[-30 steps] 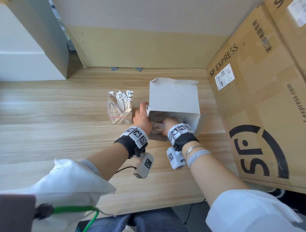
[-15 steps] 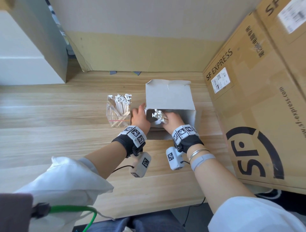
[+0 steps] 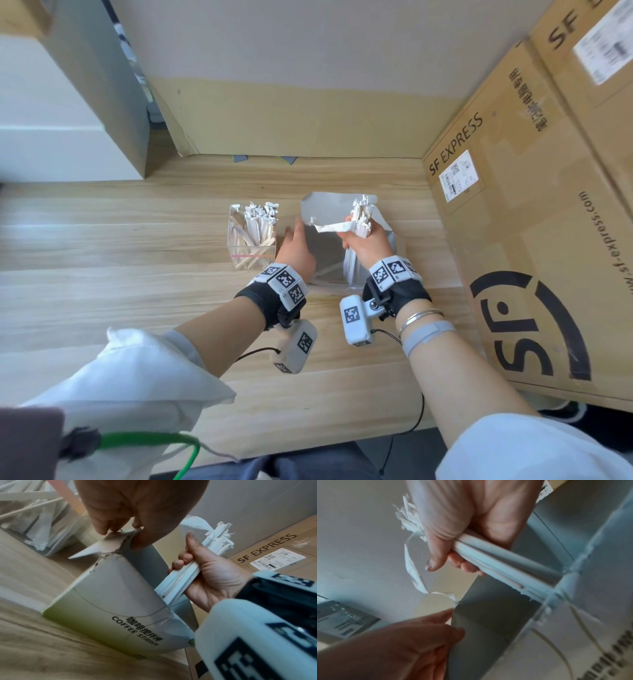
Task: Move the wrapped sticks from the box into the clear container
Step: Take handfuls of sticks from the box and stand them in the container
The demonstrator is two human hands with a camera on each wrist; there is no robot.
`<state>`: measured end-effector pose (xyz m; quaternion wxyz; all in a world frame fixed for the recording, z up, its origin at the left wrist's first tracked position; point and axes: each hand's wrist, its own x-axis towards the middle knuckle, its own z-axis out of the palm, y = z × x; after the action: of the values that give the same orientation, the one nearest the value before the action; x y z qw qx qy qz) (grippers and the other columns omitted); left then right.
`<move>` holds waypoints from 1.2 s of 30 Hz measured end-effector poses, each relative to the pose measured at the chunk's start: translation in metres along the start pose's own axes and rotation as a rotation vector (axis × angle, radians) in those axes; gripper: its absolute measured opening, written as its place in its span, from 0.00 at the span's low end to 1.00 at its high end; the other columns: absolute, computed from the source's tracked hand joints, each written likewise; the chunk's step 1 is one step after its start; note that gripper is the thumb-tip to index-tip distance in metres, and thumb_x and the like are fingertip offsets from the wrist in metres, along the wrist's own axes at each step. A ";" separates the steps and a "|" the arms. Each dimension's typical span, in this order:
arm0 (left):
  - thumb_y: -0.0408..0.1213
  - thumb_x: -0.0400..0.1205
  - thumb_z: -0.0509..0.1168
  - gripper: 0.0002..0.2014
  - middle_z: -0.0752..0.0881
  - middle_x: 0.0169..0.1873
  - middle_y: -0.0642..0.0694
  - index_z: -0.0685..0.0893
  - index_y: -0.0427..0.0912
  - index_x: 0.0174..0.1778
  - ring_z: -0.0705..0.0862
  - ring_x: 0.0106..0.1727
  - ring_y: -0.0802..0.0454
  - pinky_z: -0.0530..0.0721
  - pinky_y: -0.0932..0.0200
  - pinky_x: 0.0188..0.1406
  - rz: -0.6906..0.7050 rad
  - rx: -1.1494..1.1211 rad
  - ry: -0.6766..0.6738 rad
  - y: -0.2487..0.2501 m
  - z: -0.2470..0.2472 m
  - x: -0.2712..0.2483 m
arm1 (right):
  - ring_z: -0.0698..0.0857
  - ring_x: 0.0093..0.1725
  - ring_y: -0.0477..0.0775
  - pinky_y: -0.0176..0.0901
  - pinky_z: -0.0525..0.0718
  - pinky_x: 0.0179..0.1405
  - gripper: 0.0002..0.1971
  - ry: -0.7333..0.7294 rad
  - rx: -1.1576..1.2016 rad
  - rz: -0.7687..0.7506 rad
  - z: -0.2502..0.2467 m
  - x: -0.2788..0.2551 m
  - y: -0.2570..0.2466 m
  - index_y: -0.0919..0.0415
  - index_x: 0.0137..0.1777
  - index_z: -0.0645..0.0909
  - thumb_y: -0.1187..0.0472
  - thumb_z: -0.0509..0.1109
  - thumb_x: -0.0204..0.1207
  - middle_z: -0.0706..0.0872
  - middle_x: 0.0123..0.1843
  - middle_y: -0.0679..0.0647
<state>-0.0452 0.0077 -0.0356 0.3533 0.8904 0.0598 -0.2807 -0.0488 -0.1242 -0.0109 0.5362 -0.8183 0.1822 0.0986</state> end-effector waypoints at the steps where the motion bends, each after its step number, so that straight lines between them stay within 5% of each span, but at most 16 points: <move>1: 0.19 0.80 0.50 0.37 0.53 0.83 0.38 0.42 0.42 0.83 0.57 0.83 0.42 0.63 0.51 0.79 0.033 -0.003 0.019 0.002 -0.002 -0.002 | 0.77 0.25 0.42 0.17 0.73 0.27 0.11 0.006 0.002 -0.007 0.001 0.000 -0.002 0.52 0.35 0.74 0.64 0.70 0.76 0.77 0.27 0.52; 3: 0.19 0.80 0.48 0.35 0.54 0.83 0.41 0.46 0.41 0.83 0.56 0.84 0.45 0.60 0.54 0.80 0.104 -0.033 0.057 0.005 -0.008 -0.004 | 0.77 0.24 0.41 0.23 0.76 0.30 0.12 0.015 0.024 -0.027 0.003 0.001 -0.006 0.51 0.35 0.74 0.65 0.71 0.75 0.77 0.27 0.52; 8: 0.17 0.78 0.49 0.32 0.76 0.70 0.40 0.66 0.42 0.78 0.76 0.71 0.45 0.74 0.56 0.71 0.302 -0.157 0.243 0.002 -0.030 -0.006 | 0.78 0.33 0.43 0.34 0.78 0.38 0.11 0.042 0.035 -0.045 0.012 0.004 -0.026 0.51 0.35 0.75 0.65 0.72 0.74 0.79 0.32 0.45; 12: 0.18 0.76 0.53 0.26 0.80 0.62 0.39 0.80 0.42 0.67 0.76 0.65 0.42 0.74 0.56 0.64 0.322 -0.125 0.481 -0.014 -0.052 -0.001 | 0.77 0.27 0.39 0.19 0.73 0.26 0.15 0.048 0.075 -0.118 0.025 0.005 -0.049 0.49 0.29 0.73 0.63 0.70 0.75 0.77 0.27 0.46; 14: 0.22 0.78 0.56 0.24 0.78 0.64 0.40 0.80 0.45 0.66 0.72 0.66 0.40 0.70 0.53 0.67 0.261 -0.049 0.552 -0.026 -0.065 0.003 | 0.75 0.26 0.44 0.23 0.74 0.28 0.16 0.037 0.100 -0.165 0.035 0.005 -0.063 0.49 0.29 0.73 0.63 0.70 0.76 0.76 0.25 0.48; 19: 0.31 0.83 0.55 0.20 0.76 0.69 0.38 0.76 0.46 0.70 0.73 0.68 0.39 0.70 0.51 0.69 0.103 -0.086 0.451 -0.055 -0.086 0.012 | 0.75 0.28 0.54 0.47 0.76 0.43 0.17 -0.024 0.178 -0.324 0.062 0.006 -0.094 0.53 0.29 0.73 0.72 0.64 0.76 0.75 0.24 0.52; 24: 0.34 0.85 0.54 0.17 0.80 0.66 0.40 0.76 0.43 0.69 0.82 0.59 0.43 0.76 0.58 0.51 0.056 -0.310 0.339 -0.072 -0.096 0.014 | 0.79 0.26 0.46 0.44 0.79 0.41 0.14 -0.131 0.208 -0.426 0.092 0.005 -0.106 0.51 0.34 0.74 0.68 0.64 0.78 0.78 0.25 0.52; 29: 0.36 0.84 0.57 0.16 0.82 0.65 0.43 0.78 0.44 0.67 0.83 0.59 0.44 0.77 0.58 0.51 0.072 -0.347 0.321 -0.077 -0.098 0.018 | 0.84 0.30 0.37 0.37 0.81 0.48 0.13 -0.191 0.156 -0.319 0.117 0.010 -0.095 0.49 0.37 0.75 0.68 0.66 0.79 0.84 0.24 0.46; 32: 0.36 0.84 0.57 0.15 0.83 0.63 0.41 0.79 0.42 0.66 0.83 0.59 0.39 0.79 0.54 0.54 0.058 -0.360 0.309 -0.079 -0.099 0.021 | 0.85 0.48 0.53 0.48 0.82 0.57 0.05 -0.170 0.113 -0.204 0.125 0.012 -0.086 0.57 0.41 0.81 0.67 0.70 0.75 0.88 0.39 0.51; 34: 0.35 0.84 0.57 0.15 0.83 0.63 0.40 0.80 0.41 0.66 0.84 0.56 0.36 0.79 0.54 0.49 0.047 -0.374 0.300 -0.080 -0.099 0.023 | 0.83 0.52 0.53 0.41 0.78 0.53 0.07 -0.144 0.063 -0.163 0.126 0.010 -0.082 0.65 0.51 0.84 0.65 0.70 0.75 0.87 0.53 0.60; 36: 0.35 0.84 0.57 0.16 0.82 0.63 0.40 0.79 0.41 0.67 0.84 0.50 0.37 0.76 0.57 0.44 0.053 -0.373 0.289 -0.080 -0.099 0.025 | 0.81 0.51 0.51 0.33 0.78 0.46 0.10 -0.103 0.082 -0.144 0.123 0.011 -0.079 0.67 0.55 0.84 0.65 0.69 0.76 0.86 0.56 0.59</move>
<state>-0.0037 0.1307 -0.0383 0.5065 0.8420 0.1372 -0.1249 -0.0026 0.0143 0.0022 0.5837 -0.8004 0.0990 0.0941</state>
